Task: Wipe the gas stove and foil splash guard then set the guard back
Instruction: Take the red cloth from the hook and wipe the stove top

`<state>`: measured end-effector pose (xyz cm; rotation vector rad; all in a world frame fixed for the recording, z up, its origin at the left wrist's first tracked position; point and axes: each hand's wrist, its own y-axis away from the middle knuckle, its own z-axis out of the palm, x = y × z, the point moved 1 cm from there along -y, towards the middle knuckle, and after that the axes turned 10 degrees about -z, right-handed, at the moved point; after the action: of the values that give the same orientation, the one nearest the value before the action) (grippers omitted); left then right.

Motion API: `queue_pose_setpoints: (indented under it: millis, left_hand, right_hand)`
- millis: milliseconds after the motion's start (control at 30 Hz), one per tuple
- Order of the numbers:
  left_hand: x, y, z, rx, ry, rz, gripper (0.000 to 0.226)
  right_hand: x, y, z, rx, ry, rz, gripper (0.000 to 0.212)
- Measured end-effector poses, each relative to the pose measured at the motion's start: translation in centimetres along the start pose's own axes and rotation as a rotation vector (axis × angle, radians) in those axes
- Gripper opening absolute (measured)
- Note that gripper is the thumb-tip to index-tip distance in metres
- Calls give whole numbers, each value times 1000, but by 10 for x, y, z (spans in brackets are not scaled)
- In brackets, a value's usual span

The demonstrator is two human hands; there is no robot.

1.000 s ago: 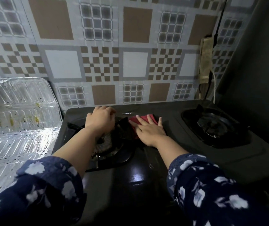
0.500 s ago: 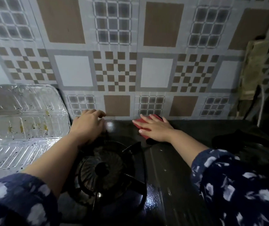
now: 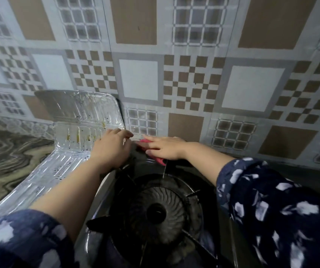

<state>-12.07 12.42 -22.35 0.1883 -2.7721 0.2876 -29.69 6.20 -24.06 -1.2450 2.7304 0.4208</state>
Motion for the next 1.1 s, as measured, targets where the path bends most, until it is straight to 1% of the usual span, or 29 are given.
queue_pose_setpoints:
  millis: [133, 200, 267, 367, 400, 467, 533, 600, 667, 733, 833, 933, 1100]
  left_hand:
    - [-6, 6, 0, 17, -40, -43, 31]
    - [0, 11, 1, -8, -38, -46, 33]
    - [11, 17, 1, -30, -41, -32, 34]
    - [30, 30, 4, -52, -75, 5, 35]
    - [36, 35, 5, -58, -79, 11, 34]
    - [48, 47, 6, -71, -76, 25, 35]
    - [59, 60, 5, -88, -62, 44, 35]
    - [69, 75, 4, -99, -61, 70, 35]
    - [76, 90, 3, -107, -66, 99, 35]
    - [80, 103, 2, -120, -66, 124, 35]
    - [82, 115, -2, -106, -61, 162, 36]
    - [82, 124, -8, -85, -51, 195, 38]
    - [74, 140, -13, -97, -44, 254, 37]
  right_hand:
    - [-21, -17, -6, -55, -167, -141, 52]
    - [-20, -5, -7, -50, -208, -138, 54]
    - [-16, 13, -6, -40, -245, -94, 53]
    - [-3, 42, 2, -17, -265, 30, 44]
    - [0, 54, 5, 17, -284, 75, 46]
    - [4, 84, 8, 121, -400, 201, 56]
    - [4, 115, 14, 184, -444, 280, 56]
    - [2, 143, 24, 182, -343, 309, 56]
    - [-5, 165, 36, 150, -189, 340, 48]
    - [-13, 181, 47, 156, -106, 401, 45]
    - [-33, 198, 59, 200, -79, 494, 45]
    - [-55, 208, 67, 212, -63, 542, 46]
    - [-90, 222, 81, 247, -53, 622, 47]
